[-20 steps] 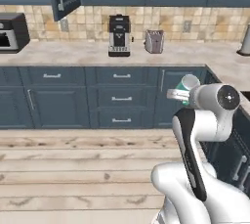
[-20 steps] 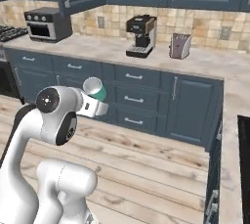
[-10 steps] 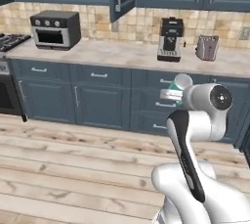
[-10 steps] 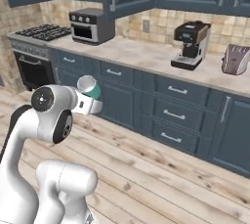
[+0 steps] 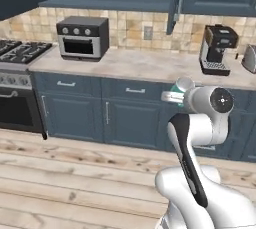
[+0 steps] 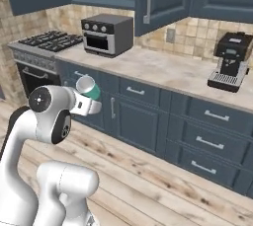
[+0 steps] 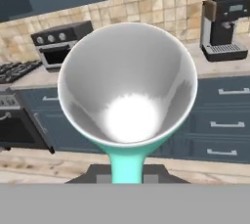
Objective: Move the mug from next to the sink to the open cabinet. Then, move the bowl with the carrot to the fridge to clear the area for faucet cleaning.
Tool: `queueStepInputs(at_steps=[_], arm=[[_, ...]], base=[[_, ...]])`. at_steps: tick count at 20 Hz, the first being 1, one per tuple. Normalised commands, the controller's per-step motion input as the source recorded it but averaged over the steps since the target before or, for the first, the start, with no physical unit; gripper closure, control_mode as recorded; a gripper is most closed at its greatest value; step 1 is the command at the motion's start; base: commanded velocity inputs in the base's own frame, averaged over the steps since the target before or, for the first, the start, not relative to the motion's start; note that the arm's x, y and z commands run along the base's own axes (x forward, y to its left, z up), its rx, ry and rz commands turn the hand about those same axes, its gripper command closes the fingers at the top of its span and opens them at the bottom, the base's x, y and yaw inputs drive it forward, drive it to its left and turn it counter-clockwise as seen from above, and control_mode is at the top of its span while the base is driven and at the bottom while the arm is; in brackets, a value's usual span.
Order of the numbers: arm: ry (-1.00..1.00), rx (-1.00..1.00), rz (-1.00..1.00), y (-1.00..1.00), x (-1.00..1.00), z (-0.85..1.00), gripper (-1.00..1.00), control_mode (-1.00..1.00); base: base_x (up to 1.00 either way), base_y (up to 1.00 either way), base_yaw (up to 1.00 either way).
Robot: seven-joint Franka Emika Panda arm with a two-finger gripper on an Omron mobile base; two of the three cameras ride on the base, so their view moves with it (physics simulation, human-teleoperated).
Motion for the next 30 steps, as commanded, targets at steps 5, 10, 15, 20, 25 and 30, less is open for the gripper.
queueStepInputs(at_steps=[5,10,15,20,25,30], arm=[[0.0,0.0,0.0,0.0,0.0,0.0,1.0,1.0],[0.0,0.0,0.0,0.0,0.0,0.0,1.0,1.0],[0.0,0.0,0.0,0.0,0.0,0.0,1.0,1.0],[0.0,0.0,0.0,0.0,0.0,0.0,1.0,1.0],[0.0,0.0,0.0,0.0,0.0,0.0,1.0,1.0],[0.0,0.0,0.0,0.0,0.0,0.0,1.0,1.0]], base=[[1.0,0.88,-0.08],[1.0,0.96,-0.15],[1.0,0.74,-0.27],[1.0,0.56,-0.41],[1.0,0.37,-0.39],[1.0,0.05,-0.26]])
